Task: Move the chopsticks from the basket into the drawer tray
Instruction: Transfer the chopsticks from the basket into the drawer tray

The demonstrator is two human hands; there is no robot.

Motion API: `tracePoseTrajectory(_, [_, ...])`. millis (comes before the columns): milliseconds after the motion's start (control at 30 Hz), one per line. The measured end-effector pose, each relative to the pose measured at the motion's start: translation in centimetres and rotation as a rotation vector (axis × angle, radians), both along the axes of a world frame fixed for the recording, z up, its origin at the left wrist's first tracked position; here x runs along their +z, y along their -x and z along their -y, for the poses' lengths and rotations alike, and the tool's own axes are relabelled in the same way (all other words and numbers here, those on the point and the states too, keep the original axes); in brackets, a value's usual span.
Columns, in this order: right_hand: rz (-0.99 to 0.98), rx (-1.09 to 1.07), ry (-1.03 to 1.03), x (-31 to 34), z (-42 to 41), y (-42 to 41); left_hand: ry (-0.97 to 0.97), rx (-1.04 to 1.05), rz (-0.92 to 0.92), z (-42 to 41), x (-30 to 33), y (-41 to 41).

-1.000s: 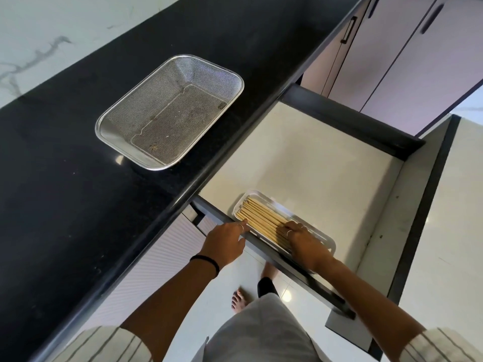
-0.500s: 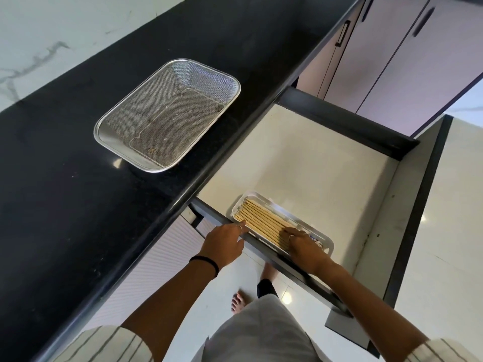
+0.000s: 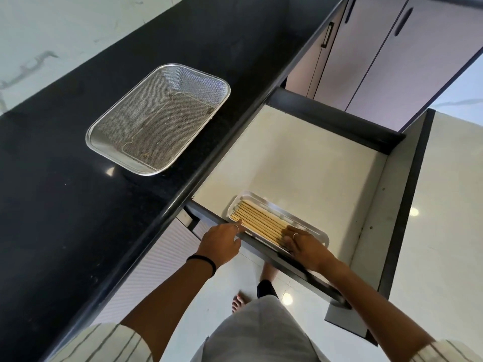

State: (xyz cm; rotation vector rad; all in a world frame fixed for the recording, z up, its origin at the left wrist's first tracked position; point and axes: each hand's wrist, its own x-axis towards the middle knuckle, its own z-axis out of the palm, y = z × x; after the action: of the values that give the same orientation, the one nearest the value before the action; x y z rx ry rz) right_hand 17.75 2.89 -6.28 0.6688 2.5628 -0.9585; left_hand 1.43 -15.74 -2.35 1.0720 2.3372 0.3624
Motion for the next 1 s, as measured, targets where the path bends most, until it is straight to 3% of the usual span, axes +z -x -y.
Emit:
tracePoseTrajectory(200, [0.046, 0.126, 0.055, 0.4, 0.4, -1.1, 0.008, -0.02, 0.015, -0.1, 0.1, 0.0])
tracePoseTrajectory(400, [0.093, 0.369, -0.25, 0.4, -0.7, -1.8, 0.014, -0.014, 0.016, 0.0, 0.2, 0.1])
tracePoseTrajectory(733, [0.108, 0.213, -0.151, 1.1, -0.9, -1.3, 0.011, -0.008, 0.034, 0.0, 0.1, 0.1])
tracePoseTrajectory(1000, [0.094, 0.217, -0.082, 1.1, -0.9, -1.6, 0.008, -0.009, 0.032, 0.1, 0.0, 0.2])
